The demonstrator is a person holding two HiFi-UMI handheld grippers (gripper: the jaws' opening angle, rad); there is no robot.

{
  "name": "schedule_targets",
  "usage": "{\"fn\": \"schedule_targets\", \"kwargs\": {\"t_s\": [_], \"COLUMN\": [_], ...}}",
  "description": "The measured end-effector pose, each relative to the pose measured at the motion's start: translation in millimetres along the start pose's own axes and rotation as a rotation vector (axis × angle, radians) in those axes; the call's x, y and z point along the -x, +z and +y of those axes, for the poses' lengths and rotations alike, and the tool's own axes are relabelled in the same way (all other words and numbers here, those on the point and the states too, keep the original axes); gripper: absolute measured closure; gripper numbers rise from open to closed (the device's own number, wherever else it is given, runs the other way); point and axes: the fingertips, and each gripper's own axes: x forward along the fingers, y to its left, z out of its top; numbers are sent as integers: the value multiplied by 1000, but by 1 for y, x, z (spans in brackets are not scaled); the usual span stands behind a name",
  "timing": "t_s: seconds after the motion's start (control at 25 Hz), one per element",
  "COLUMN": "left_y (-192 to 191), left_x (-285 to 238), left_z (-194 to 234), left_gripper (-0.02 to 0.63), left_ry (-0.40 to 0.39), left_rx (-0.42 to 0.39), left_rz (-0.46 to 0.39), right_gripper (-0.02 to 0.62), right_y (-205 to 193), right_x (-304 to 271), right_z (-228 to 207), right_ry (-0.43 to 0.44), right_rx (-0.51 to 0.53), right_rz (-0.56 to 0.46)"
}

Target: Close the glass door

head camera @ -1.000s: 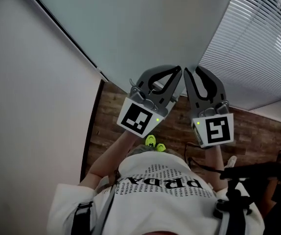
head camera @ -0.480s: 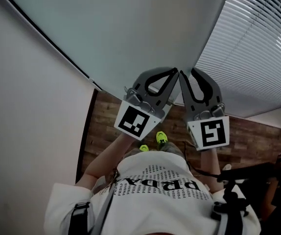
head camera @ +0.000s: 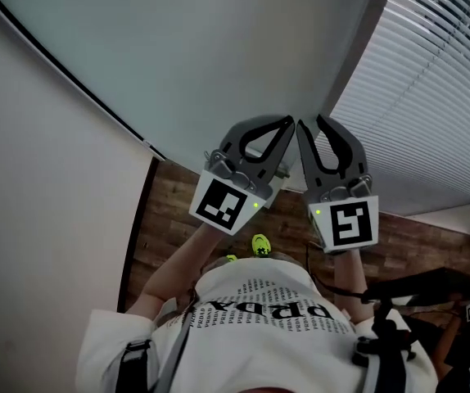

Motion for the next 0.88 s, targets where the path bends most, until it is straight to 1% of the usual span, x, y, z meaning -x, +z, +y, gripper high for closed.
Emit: {"fn": "schedule_targets", "kwargs": {"t_s": [0.12, 0.24, 0.32, 0.4, 0.48, 0.56, 0.68, 0.88], "left_y": [-10, -12, -14, -15, -13, -17, -30, -48], "left_x": [-9, -15, -16, -16, -15, -14, -16, -12], "left_z": [5, 8, 10, 12, 12, 9, 7, 13], "left_gripper": [606, 606, 606, 606, 606, 606, 606, 606], "left_ry": [12, 19, 26, 31, 30, 29, 25, 34], "left_rx": [7, -7, -1, -4, -21, -15, -9, 0], "left_rz": [-2, 1, 0, -3, -4, 13, 43, 44], "right_gripper": [534, 535, 537, 545, 580, 597, 598, 598], "right_y": [-9, -6, -3, -1, 1, -2, -11, -27], "right_x": [-7, -6, -1, -4, -11, -20, -34, -47], "right_z": [-8, -16, -18, -17, -16, -20, -26, -30], "right_ry": [-23, -68, -88, -74, -57, -54, -54, -69], "right_rx": [16, 38, 60, 66, 62, 55, 38, 53], "right_rz": [3, -28, -49, -59, -67, -63, -68, -78]}}
